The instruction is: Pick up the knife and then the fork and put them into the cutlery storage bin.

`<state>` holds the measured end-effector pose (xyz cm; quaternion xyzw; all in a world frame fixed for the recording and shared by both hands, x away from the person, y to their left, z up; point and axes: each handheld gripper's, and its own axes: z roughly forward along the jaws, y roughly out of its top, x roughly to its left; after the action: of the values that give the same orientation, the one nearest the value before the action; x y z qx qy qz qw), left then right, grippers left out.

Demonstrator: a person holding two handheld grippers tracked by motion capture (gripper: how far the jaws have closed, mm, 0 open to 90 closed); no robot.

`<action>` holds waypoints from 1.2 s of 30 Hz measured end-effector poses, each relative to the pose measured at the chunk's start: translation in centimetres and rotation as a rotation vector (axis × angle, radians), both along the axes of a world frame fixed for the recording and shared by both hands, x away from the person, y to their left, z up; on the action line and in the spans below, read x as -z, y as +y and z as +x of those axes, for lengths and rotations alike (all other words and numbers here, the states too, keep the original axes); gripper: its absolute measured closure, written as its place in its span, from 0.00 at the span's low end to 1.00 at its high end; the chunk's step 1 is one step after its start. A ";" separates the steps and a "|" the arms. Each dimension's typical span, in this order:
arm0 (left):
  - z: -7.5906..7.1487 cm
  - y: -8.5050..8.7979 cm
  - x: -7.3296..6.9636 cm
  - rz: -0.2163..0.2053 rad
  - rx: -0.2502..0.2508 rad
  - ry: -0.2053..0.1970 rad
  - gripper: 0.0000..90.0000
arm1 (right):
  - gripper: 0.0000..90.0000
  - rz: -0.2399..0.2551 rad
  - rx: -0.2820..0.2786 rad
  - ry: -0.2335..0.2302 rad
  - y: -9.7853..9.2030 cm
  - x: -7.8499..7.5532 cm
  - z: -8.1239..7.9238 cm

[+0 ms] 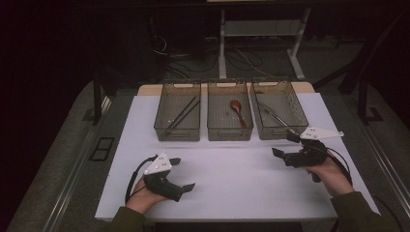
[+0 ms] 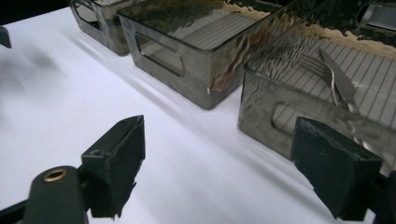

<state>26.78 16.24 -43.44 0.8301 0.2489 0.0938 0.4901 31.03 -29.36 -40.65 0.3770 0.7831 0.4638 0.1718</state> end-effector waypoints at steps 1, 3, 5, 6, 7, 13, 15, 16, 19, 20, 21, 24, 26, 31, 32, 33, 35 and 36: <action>0.0 0.0 0.0 -0.002 -0.001 0.000 0.00 | 0.19 0.003 0.000 0.003 0.0 0.1 -0.1; 0.0 0.0 0.0 -0.001 0.000 0.000 0.00 | 0.19 0.003 -0.003 0.003 -0.1 0.4 -0.5; 0.0 0.0 0.0 -0.002 0.000 0.000 0.00 | 0.19 0.008 -0.004 0.003 -0.1 0.6 -0.9; 0.0 0.0 0.0 -0.003 0.000 0.001 0.00 | 0.19 0.010 -0.009 0.003 -0.1 0.7 -1.0; 0.0 0.0 0.0 -0.001 0.001 0.000 0.00 | 0.19 0.012 -0.007 0.001 -0.1 0.8 -1.2; 0.0 -0.1 0.0 -0.001 0.002 0.000 0.00 | 0.19 0.019 -0.023 -0.014 0.0 1.5 -2.3; -0.1 -0.1 0.0 -0.002 0.002 0.001 0.00 | 0.19 0.012 -0.031 -0.018 0.1 1.7 -2.7; -0.1 -0.1 0.0 0.002 0.003 0.002 0.00 | 0.19 0.013 -0.033 -0.016 0.1 1.7 -2.8; -0.1 -0.1 0.0 -0.001 0.001 0.003 0.00 | 0.19 0.009 -0.044 -0.019 0.2 2.0 -3.4; -0.1 -0.1 0.0 0.001 0.003 0.003 0.00 | 0.19 0.011 -0.050 -0.023 0.2 2.1 -3.6; -0.1 -0.1 -0.1 0.007 0.005 0.003 0.00 | 0.19 0.012 -0.052 -0.024 0.2 2.2 -3.7; -0.1 -0.1 0.0 0.005 0.006 0.004 0.00 | 0.19 0.010 -0.048 -0.016 0.1 2.6 -4.1; -0.1 -0.1 -0.1 0.005 0.006 0.003 0.00 | 0.19 0.005 -0.046 -0.011 0.1 2.8 -4.4; -0.1 -0.2 0.0 0.003 0.010 0.000 0.00 | 0.19 0.015 -0.055 -0.011 0.2 3.1 -5.3; -0.1 -0.2 0.0 0.003 0.010 0.001 0.00 | 0.19 0.016 -0.058 -0.014 0.2 3.2 -5.3; -0.2 -0.2 0.0 0.006 0.010 0.000 0.00 | 0.19 0.020 -0.058 -0.012 0.2 3.2 -5.5; -0.2 -0.2 0.0 0.007 0.012 -0.001 0.00 | 0.19 0.021 -0.064 -0.013 0.2 3.3 -5.7; -0.2 -0.2 0.0 0.007 0.010 0.001 0.00 | 0.19 0.020 -0.066 -0.011 0.2 3.4 -5.8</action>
<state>26.60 16.02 -43.41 0.8331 0.2445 0.0917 0.4876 25.22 -29.11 -44.03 0.3501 0.7895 0.4791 0.1568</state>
